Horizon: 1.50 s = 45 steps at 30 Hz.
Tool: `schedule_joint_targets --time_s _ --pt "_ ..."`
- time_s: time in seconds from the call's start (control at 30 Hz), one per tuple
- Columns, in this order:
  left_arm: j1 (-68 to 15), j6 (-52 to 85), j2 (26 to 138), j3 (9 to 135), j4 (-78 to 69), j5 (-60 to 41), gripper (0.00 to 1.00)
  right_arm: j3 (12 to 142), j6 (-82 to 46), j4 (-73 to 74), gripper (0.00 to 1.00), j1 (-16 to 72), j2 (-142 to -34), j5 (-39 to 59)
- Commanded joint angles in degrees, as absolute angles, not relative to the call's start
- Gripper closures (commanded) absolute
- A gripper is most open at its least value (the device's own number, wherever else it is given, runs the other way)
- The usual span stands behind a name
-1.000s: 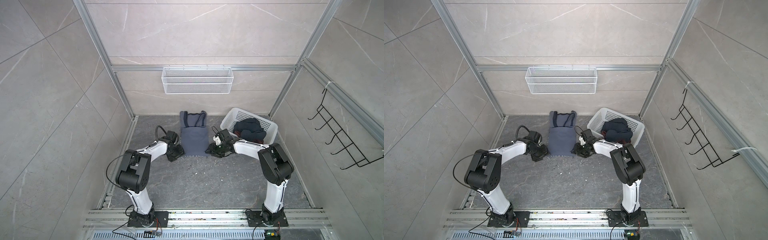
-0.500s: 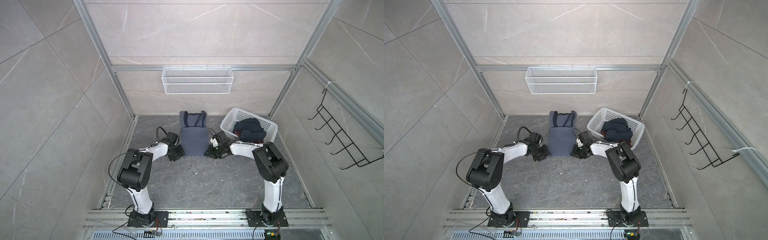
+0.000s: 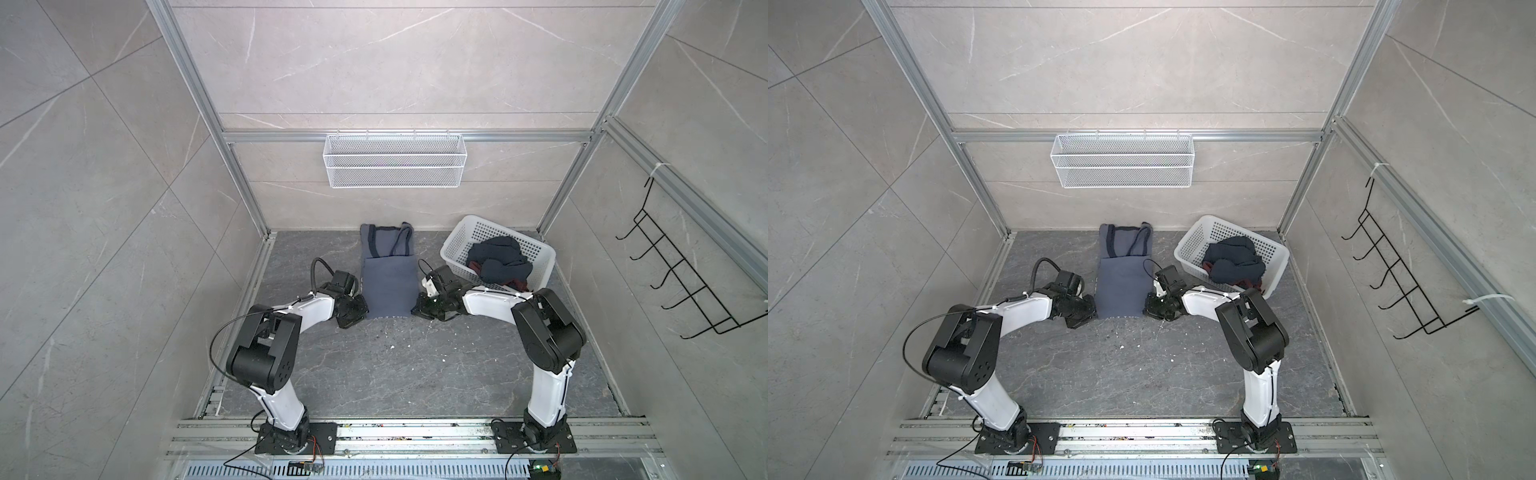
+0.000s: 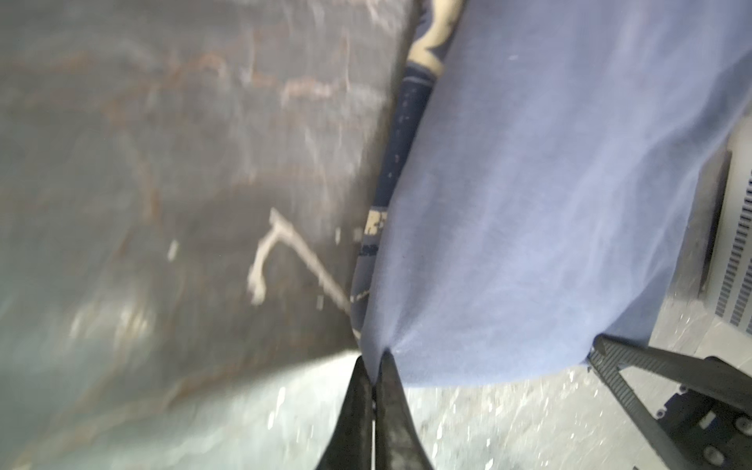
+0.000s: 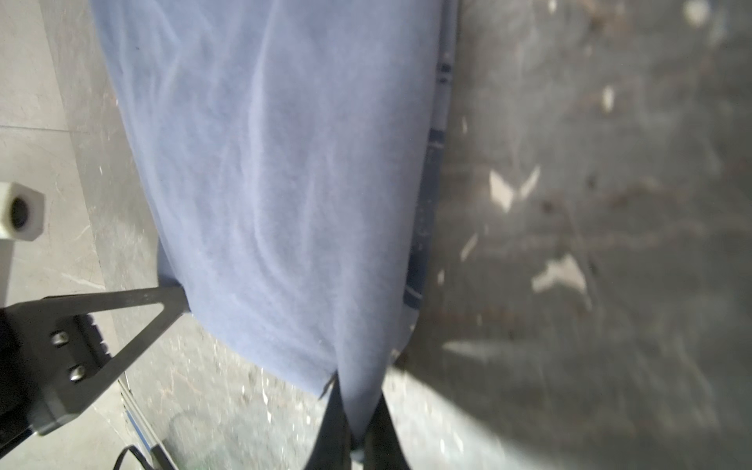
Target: Fold and stack the tank tops
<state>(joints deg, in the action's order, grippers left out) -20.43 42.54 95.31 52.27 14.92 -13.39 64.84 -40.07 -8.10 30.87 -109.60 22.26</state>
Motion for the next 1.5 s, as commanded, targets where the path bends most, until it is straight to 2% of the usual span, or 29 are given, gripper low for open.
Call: schedule_joint_targets --time_s 0.0,0.33,0.5,0.6,0.83,1.0,1.17,1.47 --pt "-21.38 44.62 87.80 49.33 15.49 -10.00 1.00 61.46 -38.79 -9.84 1.00 31.55 -104.67 20.26" --pt "-32.23 56.03 63.49 40.49 28.57 1.39 1.00 51.49 -41.33 -14.91 1.00 37.18 -87.71 17.95" --pt "-37.87 61.68 53.77 43.36 36.01 5.69 1.00 51.74 -42.96 -20.43 1.00 39.60 -79.54 17.26" --pt "-39.28 61.94 52.16 49.03 39.71 8.58 1.00 55.30 -42.66 -23.61 1.00 39.73 -76.38 15.66" --pt "-39.07 56.87 58.58 62.15 39.57 12.30 1.00 67.63 -39.84 -27.20 1.00 39.70 -78.87 12.14" --pt "-36.22 52.84 66.87 70.36 37.98 14.76 1.00 77.43 -36.49 -27.97 1.00 38.27 -85.79 9.53" --pt "-32.22 50.22 75.66 76.73 36.92 14.69 1.00 84.38 -35.31 -26.39 1.00 34.40 -94.42 12.60" --pt "-24.84 50.98 86.10 78.65 32.94 10.11 1.00 94.59 -34.51 -26.08 1.00 31.36 -108.60 15.64"
